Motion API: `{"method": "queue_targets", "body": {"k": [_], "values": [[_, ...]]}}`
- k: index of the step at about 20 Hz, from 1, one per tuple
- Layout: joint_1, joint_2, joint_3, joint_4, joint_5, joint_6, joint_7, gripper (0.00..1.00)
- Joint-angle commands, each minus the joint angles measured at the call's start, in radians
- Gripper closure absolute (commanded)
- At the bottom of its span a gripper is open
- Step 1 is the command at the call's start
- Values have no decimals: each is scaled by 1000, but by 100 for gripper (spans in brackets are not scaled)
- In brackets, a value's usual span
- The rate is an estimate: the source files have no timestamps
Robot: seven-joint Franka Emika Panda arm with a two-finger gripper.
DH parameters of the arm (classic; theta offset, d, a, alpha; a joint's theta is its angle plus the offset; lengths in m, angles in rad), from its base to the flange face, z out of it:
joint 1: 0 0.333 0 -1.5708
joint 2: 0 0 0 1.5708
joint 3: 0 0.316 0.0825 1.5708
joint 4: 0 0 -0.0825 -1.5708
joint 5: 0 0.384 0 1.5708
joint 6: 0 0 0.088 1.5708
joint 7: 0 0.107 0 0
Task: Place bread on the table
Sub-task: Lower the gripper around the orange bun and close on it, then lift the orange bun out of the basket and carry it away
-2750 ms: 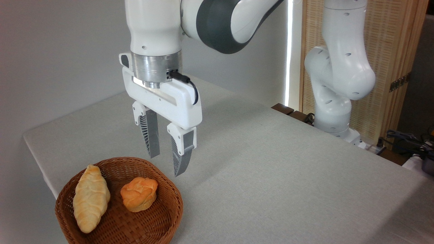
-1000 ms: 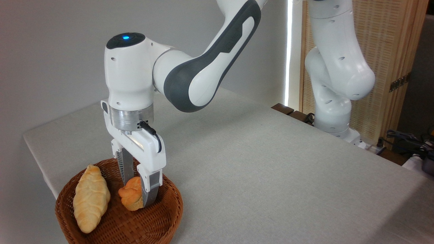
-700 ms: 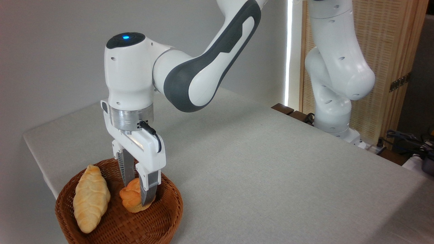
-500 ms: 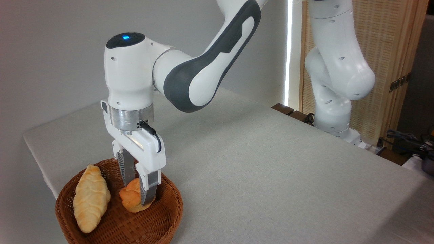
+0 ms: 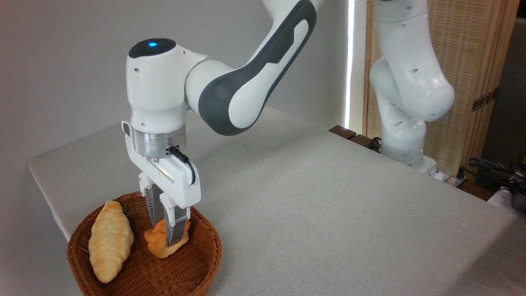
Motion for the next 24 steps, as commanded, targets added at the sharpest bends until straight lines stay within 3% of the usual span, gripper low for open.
{"method": "queue_targets", "body": {"k": [1, 9, 19, 22, 24], "values": [[3, -13, 1, -3, -17, 13, 15, 53], [8, -134, 12, -3, -17, -18, 2, 50], [8, -238, 13, -5, -17, -419, -30, 48], [2, -240, 7, -8, -17, -467, -91, 47], [-3, -238, 3, -21, -17, -470, -137, 41]]}}
